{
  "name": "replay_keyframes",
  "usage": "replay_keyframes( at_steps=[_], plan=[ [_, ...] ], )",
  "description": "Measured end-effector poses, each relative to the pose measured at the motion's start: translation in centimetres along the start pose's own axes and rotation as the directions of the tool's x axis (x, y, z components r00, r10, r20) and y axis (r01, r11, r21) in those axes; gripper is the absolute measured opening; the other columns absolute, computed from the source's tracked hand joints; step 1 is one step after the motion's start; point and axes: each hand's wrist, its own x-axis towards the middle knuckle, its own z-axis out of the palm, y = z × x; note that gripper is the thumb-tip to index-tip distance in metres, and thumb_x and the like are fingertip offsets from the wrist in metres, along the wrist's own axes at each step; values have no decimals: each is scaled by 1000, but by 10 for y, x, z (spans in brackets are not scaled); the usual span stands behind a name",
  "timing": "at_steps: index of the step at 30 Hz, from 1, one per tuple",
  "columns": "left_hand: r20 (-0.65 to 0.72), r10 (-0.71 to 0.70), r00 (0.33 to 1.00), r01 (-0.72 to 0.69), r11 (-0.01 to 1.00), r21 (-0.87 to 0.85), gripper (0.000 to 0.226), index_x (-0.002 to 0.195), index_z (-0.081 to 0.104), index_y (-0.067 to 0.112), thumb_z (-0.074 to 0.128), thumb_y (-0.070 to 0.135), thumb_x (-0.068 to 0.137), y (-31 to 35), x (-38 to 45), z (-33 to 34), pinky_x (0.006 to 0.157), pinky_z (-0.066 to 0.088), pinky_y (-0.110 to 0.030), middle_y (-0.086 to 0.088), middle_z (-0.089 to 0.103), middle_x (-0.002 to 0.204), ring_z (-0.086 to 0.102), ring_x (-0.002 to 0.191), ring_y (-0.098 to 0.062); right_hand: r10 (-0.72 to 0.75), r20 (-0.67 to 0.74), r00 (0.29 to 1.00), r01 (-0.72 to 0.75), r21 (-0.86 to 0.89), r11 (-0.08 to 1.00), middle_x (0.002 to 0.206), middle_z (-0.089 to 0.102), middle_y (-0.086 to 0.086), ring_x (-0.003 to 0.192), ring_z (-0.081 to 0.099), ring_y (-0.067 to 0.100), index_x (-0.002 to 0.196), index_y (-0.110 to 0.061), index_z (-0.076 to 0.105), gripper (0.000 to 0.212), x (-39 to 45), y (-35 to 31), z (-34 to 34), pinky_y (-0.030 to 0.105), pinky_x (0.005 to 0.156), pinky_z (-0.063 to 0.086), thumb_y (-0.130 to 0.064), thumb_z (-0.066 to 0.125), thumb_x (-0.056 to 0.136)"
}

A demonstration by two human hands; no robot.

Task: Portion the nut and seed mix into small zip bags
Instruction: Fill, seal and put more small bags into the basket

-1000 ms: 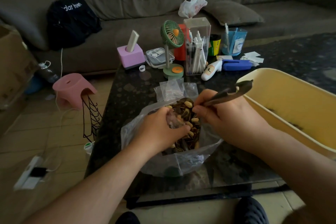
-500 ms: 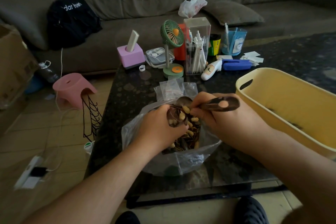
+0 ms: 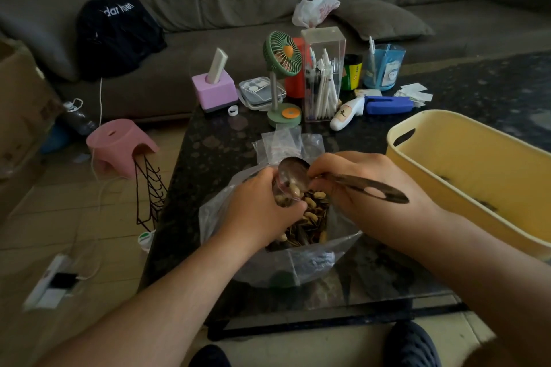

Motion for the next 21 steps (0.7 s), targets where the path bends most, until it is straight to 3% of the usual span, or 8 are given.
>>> replay_keyframes(
  at_steps=[5, 8, 11, 13, 16, 19, 21],
  plan=[
    [-20, 14, 1000, -16, 998, -57, 67, 134, 50, 34, 86, 47, 79, 1, -2, -3, 78, 47, -16, 21, 69, 108, 62, 97, 4, 22, -65, 998, -23, -15, 1000, 94, 63, -10, 72, 58, 5, 118, -34, 55, 15, 0, 2, 4, 32, 58, 54, -34, 60, 104],
    [-29, 41, 999, -43, 997, -59, 67, 136, 48, 35, 85, 48, 81, 2, -4, -4, 70, 38, -6, 28, 64, 98, 55, 85, 16, 59, -128, 990, -60, 2, 998, 92, 66, -5, 70, 61, 10, 112, -28, 58, 11, 0, -3, 0, 32, 57, 56, -33, 59, 103],
    [-28, 77, 997, -78, 997, -30, 69, 141, 45, 36, 82, 51, 85, 2, -7, -9, 68, 38, -6, 31, 60, 98, 52, 84, 18, 73, -163, 984, -81, -40, 996, 91, 66, -2, 70, 62, 15, 110, -21, 61, 12, 0, -2, -5, 37, 58, 57, -30, 57, 103],
    [-12, 163, 987, -162, 984, 73, 68, 142, 42, 40, 78, 55, 86, 3, -8, -16, 73, 47, -9, 25, 67, 111, 59, 90, 11, 71, -129, 989, -81, -70, 994, 91, 65, 0, 71, 62, 18, 110, -20, 61, 15, 0, 2, -5, 41, 58, 57, -30, 53, 103],
    [-8, 289, 957, -280, 934, 222, 65, 143, 39, 41, 74, 55, 89, 0, -7, -24, 76, 61, -27, 13, 73, 121, 69, 96, -2, 40, -31, 999, -44, -113, 993, 87, 64, 0, 68, 62, 19, 107, -18, 64, 11, -1, 5, -1, 41, 57, 58, -23, 59, 99],
    [-76, 316, 946, -295, 933, 208, 59, 140, 42, 36, 74, 50, 93, 3, -5, -37, 67, 56, -16, 10, 75, 114, 69, 88, -1, 160, 71, 985, -156, -54, 986, 88, 62, -4, 73, 62, 14, 110, -21, 62, 23, 3, 6, 3, 39, 66, 58, -35, 45, 102],
    [-104, 303, 947, -282, 943, 175, 54, 134, 42, 34, 74, 49, 93, 5, -4, -45, 68, 58, -18, 10, 75, 111, 70, 87, 0, 258, 111, 960, -254, -53, 966, 89, 62, -6, 75, 62, 12, 110, -24, 59, 35, 6, 10, 6, 38, 70, 57, -46, 34, 100]
  ],
)
